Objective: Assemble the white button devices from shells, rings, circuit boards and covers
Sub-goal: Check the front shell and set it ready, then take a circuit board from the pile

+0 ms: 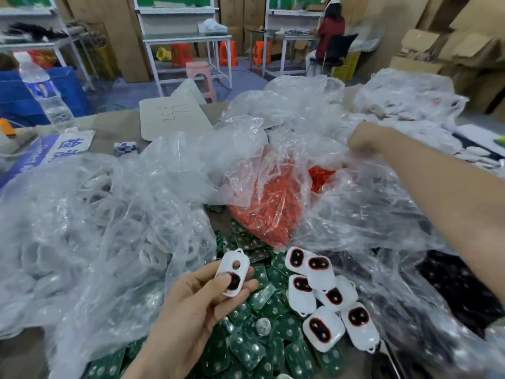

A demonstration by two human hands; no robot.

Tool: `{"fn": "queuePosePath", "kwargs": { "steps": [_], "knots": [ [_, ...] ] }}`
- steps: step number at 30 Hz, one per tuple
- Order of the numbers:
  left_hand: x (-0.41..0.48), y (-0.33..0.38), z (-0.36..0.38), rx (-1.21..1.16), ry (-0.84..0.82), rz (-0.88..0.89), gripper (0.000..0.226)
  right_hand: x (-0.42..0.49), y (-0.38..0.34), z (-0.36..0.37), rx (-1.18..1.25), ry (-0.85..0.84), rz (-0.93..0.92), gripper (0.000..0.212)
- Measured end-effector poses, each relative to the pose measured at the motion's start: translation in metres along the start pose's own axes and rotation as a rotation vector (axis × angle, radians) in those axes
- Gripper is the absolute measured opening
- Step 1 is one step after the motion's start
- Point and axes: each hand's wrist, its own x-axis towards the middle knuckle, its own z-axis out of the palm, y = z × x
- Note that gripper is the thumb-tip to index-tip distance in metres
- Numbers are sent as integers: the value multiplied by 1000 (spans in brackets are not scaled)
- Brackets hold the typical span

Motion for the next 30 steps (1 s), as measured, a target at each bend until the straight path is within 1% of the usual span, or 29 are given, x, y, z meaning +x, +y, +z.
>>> {"fn": "queuePosePath", "kwargs": {
  "steps": [1, 2, 4, 7, 10, 13, 16, 18, 22, 30],
  "knots": [
    [0, 0, 0, 2, -2, -15, 26, 6, -1, 11, -54, -7, -69, 23],
    [1, 0, 0, 4, -3, -24, 25, 10, -3, 17, -28, 6, -100, 30],
    [1, 0, 0, 7, -2, -33, 25, 15, -8, 21, 34, 24, -103, 32],
    [0, 2, -1, 13, -10, -33, 24, 23, -4, 20, 61, -20, -55, 33],
    [0, 2, -2, 22, -30, -26, 25, 29, 5, 22, 62, 52, 4, 36],
    [0, 2, -3, 42, -42, -28, 32, 34, 2, 26, 74, 54, 10, 37],
    [-1, 2, -4, 76, -48, -20, 28, 42, -7, 31, 92, 51, 53, 42],
    [-1, 2, -3, 77, -46, -23, 26, 47, -10, 31, 124, 60, 47, 41],
    [-1, 1, -4, 61, -45, -45, 26, 60, -11, 37, 101, 60, 31, 36],
    [-1, 1, -4, 64, -50, -46, 31, 59, -10, 42, 254, 260, 109, 33]
  ]
}}
